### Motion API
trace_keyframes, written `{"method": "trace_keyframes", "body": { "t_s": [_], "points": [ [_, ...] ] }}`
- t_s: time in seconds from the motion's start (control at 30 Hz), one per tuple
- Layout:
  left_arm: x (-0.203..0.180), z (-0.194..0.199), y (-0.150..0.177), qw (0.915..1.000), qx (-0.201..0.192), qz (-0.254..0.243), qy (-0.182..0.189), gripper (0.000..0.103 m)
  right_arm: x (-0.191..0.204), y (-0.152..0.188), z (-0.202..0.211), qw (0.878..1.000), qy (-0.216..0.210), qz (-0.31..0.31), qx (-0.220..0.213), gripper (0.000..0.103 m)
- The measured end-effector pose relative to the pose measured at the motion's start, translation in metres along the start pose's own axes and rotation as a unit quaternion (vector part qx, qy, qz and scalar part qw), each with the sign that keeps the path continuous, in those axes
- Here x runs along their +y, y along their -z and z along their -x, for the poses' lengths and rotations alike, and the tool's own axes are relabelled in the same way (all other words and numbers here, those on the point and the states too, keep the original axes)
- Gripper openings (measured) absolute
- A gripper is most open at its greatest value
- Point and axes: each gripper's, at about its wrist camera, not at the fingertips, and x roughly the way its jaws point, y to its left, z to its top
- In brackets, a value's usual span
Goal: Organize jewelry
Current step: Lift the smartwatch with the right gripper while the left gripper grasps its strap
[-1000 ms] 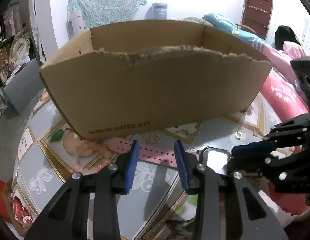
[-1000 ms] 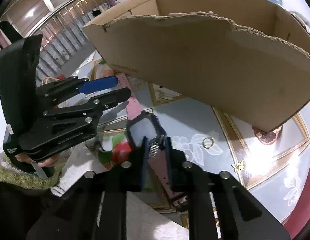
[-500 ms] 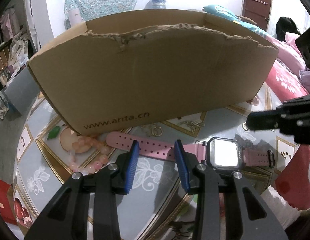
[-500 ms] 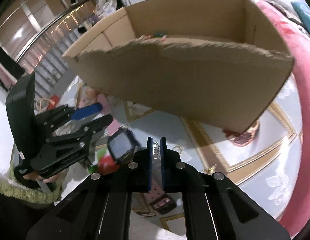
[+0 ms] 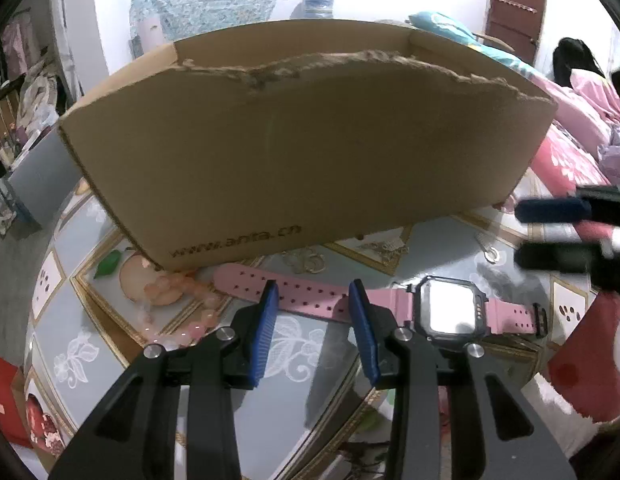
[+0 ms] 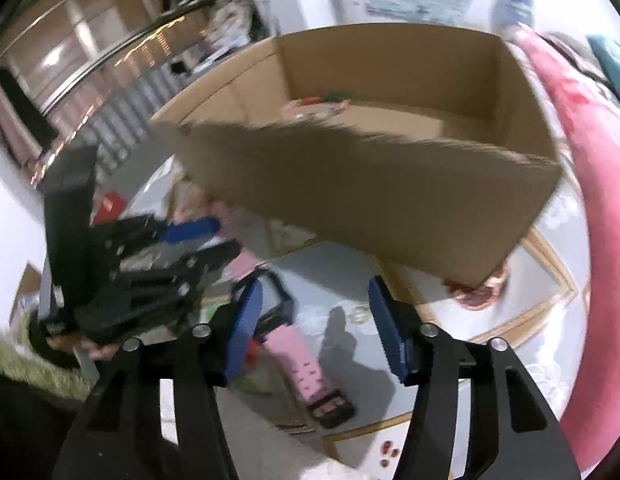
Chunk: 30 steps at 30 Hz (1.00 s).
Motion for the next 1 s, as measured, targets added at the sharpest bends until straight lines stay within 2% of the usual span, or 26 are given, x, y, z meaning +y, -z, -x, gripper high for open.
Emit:
{"method": "trace_keyframes", "body": {
  "t_s": [0.1,0.27,0.37,0.4,0.47,0.63,0.67,0.8,0.9,1.0],
  "points": [
    [0.006,0.007,-0.001,0.9999,-0.009,0.011,-0.001,0.035,0.020,0.004,-0.010,0.999,0.015,0.043,0.009,0.062],
    [0.017,0.023,0.003,0.9995,-0.021,0.021,-0.011,0.035,0.051,0.012,-0.040,0.991,0.055,0.121,0.032,0.062],
    [0.017,0.031,0.007,0.9994,-0.025,0.017,-0.017,0.035,0.056,0.012,-0.051,0.988,0.067,0.132,0.044,0.051],
    [0.017,0.033,0.009,0.9994,-0.026,0.014,-0.020,0.035,0.056,0.009,-0.050,0.990,0.055,0.123,0.047,0.044],
    [0.015,0.036,0.012,0.9993,-0.028,0.001,-0.025,0.035,0.051,0.006,-0.049,0.992,0.043,0.105,0.053,0.044],
    [-0.001,0.036,0.019,0.9972,-0.027,-0.058,-0.039,0.036,0.023,-0.007,-0.041,0.996,-0.047,0.018,0.077,0.043],
    [-0.004,0.036,0.021,0.9960,-0.027,-0.073,-0.042,0.036,0.018,-0.009,-0.039,0.994,-0.064,0.004,0.084,0.043],
    [-0.023,0.037,0.026,0.9877,-0.040,-0.141,-0.055,0.048,0.006,-0.016,-0.032,0.986,-0.116,-0.032,0.113,0.043],
    [-0.038,0.037,0.029,0.9788,-0.051,-0.189,-0.062,0.051,0.000,-0.019,-0.026,0.979,-0.146,-0.044,0.135,0.043],
    [-0.046,0.036,0.032,0.9731,-0.056,-0.214,-0.062,0.051,0.000,-0.023,-0.025,0.974,-0.166,-0.052,0.147,0.043]
  ]
}}
